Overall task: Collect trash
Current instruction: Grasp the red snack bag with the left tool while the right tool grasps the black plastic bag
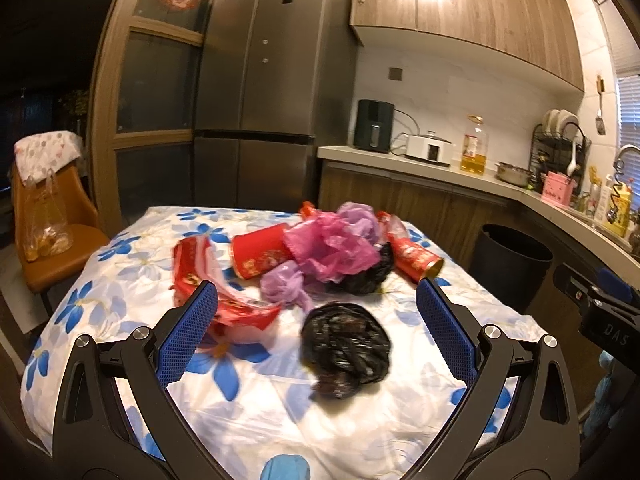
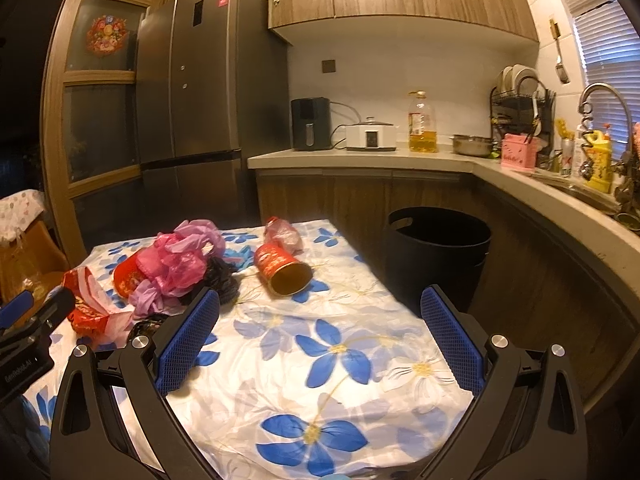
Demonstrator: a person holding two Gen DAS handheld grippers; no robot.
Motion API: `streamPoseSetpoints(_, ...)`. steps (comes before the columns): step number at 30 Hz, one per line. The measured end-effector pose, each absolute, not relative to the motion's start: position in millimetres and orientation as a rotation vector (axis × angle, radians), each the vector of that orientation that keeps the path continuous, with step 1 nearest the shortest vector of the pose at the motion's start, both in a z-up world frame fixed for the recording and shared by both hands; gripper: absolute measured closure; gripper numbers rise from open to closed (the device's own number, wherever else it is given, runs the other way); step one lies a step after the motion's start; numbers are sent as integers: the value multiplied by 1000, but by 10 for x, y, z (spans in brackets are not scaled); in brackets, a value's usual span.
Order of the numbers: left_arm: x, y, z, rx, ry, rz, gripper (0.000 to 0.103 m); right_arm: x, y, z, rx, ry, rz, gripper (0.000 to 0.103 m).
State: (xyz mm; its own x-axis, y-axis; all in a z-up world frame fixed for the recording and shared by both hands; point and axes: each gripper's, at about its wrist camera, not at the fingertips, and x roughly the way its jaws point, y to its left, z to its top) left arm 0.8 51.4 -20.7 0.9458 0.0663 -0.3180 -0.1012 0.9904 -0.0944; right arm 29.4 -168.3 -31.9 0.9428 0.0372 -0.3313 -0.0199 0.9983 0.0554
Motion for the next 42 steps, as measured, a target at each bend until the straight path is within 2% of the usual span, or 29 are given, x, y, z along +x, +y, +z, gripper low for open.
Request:
streamPoseSetpoints(13,205,1179,-605,-164,354,235,6,735,-966,-824,59,422,314,6)
streamPoseSetpoints(21,396,1399,-705,-198,366,276,9,1050,-525,-1126,61,478,377,14)
streamPoseSetpoints(23,450,1449,-723,-211,369,282,11,1108,-462,-1205,55,505,387,26)
streamPoseSetpoints(24,479,1462,-736,-215,372,286,12,1131,-442,-1250,50,520,388,27)
streamPoseSetpoints(26,552,1486,-768,-221,386,291,17,1156,-401,-1338,37,546,402,37)
streamPoseSetpoints(27,581,1498,-786,-224,394,292,21,1155,-386,-1369,31,552,407,41)
streamPoseSetpoints(29,653,1518,-836,-233,420,299,26,1153,-377,-1402,16,551,407,57)
streamPoseSetpoints(31,706,1543,-884,-255,447,285,36,1128,-370,-1413,2,544,415,68)
streamPoseSetpoints(33,740,1570,-933,-283,472,273,44,1095,-364,-1414,-21,536,423,73)
streamPoseSetpoints(39,761,1588,-1070,-357,536,218,89,1070,-366,-1423,-62,527,439,86)
streamPoseSetpoints(42,717,1560,-1059,-356,527,220,102,1055,-421,-1393,-52,522,446,92)
